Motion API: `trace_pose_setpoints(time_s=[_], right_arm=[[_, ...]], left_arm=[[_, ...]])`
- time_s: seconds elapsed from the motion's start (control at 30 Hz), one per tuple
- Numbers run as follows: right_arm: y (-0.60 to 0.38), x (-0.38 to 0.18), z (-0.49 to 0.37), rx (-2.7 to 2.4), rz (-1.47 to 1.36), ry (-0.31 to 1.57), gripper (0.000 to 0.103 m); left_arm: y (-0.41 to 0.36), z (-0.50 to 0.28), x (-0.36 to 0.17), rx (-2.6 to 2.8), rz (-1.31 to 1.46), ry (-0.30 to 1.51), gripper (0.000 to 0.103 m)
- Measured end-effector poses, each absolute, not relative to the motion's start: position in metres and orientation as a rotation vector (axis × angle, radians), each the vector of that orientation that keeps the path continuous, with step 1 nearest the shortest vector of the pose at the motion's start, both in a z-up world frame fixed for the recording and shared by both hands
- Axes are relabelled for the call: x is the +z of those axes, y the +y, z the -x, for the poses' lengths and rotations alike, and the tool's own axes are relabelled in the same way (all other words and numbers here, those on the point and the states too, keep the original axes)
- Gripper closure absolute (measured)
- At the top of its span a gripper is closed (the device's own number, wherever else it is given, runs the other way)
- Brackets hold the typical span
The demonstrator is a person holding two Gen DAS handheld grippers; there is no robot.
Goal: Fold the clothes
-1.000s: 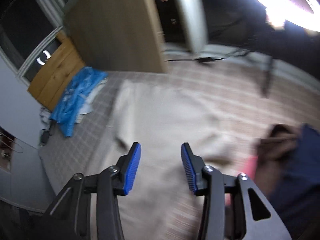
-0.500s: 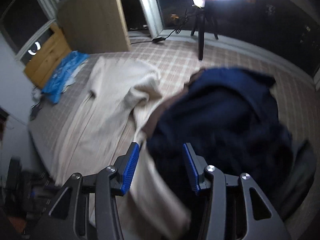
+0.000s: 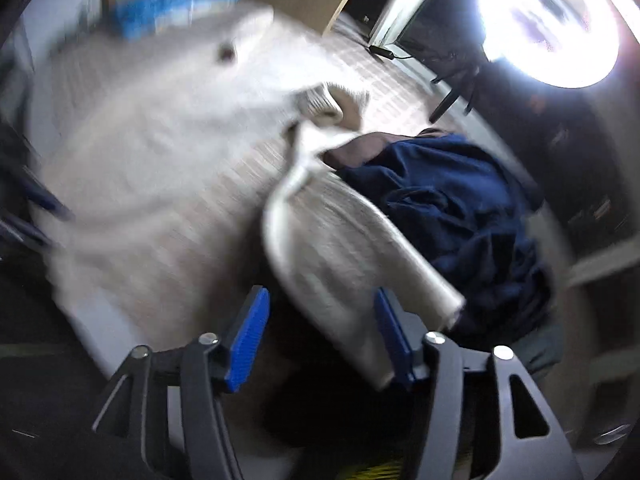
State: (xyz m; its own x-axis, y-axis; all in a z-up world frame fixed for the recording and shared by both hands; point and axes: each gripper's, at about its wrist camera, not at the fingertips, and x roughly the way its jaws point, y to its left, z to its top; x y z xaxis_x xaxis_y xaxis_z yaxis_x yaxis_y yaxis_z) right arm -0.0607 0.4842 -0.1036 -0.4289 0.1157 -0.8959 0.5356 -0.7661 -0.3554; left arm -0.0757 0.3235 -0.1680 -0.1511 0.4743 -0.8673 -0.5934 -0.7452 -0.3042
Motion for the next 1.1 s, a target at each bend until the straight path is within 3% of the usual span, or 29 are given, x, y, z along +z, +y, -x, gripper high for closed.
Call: trace_pose_setpoints(time_s=[0.07, 0.13, 0.2, 0.23, 0.4, 0.47, 0.53, 0.6, 0.67, 0.73, 0.93, 0.97, 1.0, 1.03, 1.1], right_arm=[[0.479, -0.122, 0.066, -2.244, -1.513, 1.095, 0.050], [0.486, -0.115, 0.071, -2.248, -1.547, 1.009, 0.063], [0.494, -0.093, 0.074, -2.254, -1.565, 0.834, 0.096], [0.497, -0.085, 0.075, -2.253, -1.572, 0.765, 0.099], [0.522, -0.051, 0.071, -2.273, -1.650, 0.506, 0.099], [0.509, -0.054, 0.063, -2.277, -1.631, 0.551, 0.099], [0.497, -0.057, 0.055, -2.280, -1.611, 0.597, 0.088], [0.484, -0.061, 0.047, -2.282, -1.591, 0.642, 0.057], [0.472, -0.064, 0.039, -2.283, -1.571, 0.687, 0.050], [0.450, -0.076, 0.040, -2.260, -1.552, 0.757, 0.050], [0.398, -0.149, 0.080, -2.151, -1.533, 1.208, 0.051], [0.397, -0.157, 0.085, -2.127, -1.541, 1.242, 0.059], [0.397, -0.161, 0.090, -2.105, -1.561, 1.240, 0.078], [0.401, -0.157, 0.096, -2.113, -1.607, 1.172, 0.088], [0.413, -0.140, 0.108, -2.138, -1.687, 0.937, 0.095]], left_arm=[[0.312, 0.070, -0.167, 1.976, 1.422, 0.118, 0.076], [0.300, 0.065, -0.165, 1.993, 1.422, 0.093, 0.076], [0.289, 0.060, -0.164, 2.004, 1.420, 0.070, 0.076], [0.287, 0.058, -0.164, 2.005, 1.416, 0.065, 0.076], [0.286, 0.052, -0.164, 1.991, 1.386, 0.056, 0.076], [0.289, 0.049, -0.164, 1.971, 1.362, 0.048, 0.076], [0.296, 0.047, -0.165, 1.952, 1.352, 0.051, 0.076], [0.302, 0.045, -0.165, 1.937, 1.341, 0.065, 0.076], [0.305, 0.041, -0.164, 1.926, 1.331, 0.069, 0.076], [0.304, 0.037, -0.164, 1.925, 1.334, 0.072, 0.076], [0.278, 0.025, -0.168, 1.964, 1.374, 0.051, 0.074], [0.274, 0.023, -0.168, 1.971, 1.377, 0.038, 0.074], [0.269, 0.022, -0.169, 1.979, 1.381, 0.026, 0.074], [0.264, 0.020, -0.170, 1.983, 1.381, 0.017, 0.074], [0.259, 0.017, -0.171, 1.992, 1.377, 0.008, 0.074]])
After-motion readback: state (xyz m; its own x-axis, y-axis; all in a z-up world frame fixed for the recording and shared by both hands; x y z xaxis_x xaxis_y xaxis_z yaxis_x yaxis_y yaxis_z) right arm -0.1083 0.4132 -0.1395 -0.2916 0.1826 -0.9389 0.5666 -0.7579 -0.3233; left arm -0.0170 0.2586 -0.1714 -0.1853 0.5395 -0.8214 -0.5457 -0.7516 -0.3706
